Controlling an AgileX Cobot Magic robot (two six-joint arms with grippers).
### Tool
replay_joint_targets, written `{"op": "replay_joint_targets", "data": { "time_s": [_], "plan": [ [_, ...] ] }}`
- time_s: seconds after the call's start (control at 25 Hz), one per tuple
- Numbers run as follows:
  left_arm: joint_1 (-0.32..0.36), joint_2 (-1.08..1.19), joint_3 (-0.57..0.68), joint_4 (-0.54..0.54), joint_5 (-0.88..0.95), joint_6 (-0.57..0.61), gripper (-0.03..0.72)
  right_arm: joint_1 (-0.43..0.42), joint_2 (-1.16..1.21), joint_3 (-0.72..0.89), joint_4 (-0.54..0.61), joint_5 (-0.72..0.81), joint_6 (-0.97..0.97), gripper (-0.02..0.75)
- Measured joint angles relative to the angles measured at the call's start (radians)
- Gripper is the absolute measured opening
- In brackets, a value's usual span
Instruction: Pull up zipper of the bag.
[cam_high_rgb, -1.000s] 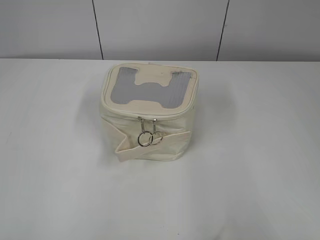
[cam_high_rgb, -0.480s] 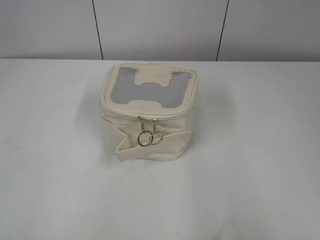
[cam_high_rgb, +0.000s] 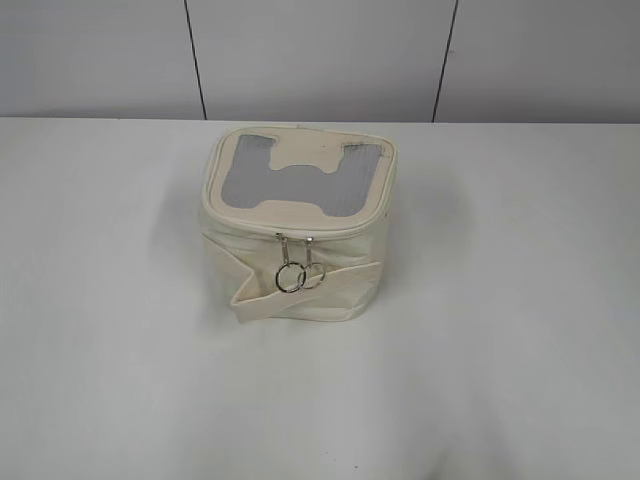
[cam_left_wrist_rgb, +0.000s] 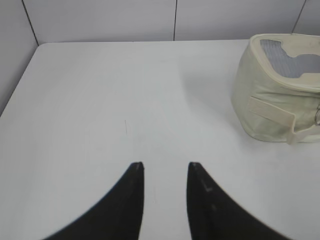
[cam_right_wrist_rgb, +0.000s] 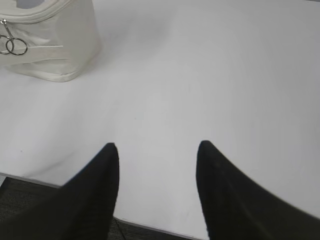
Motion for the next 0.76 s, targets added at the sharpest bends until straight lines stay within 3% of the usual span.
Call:
{"op": "replay_joint_targets", "data": {
  "time_s": [0.76],
  "plan": [
    [-0.002,0.000,0.000,0.000,0.000,0.000,0.239,-0.003,0.000,0.000,0.022,0.000,0.000,0.399]
  ]
}}
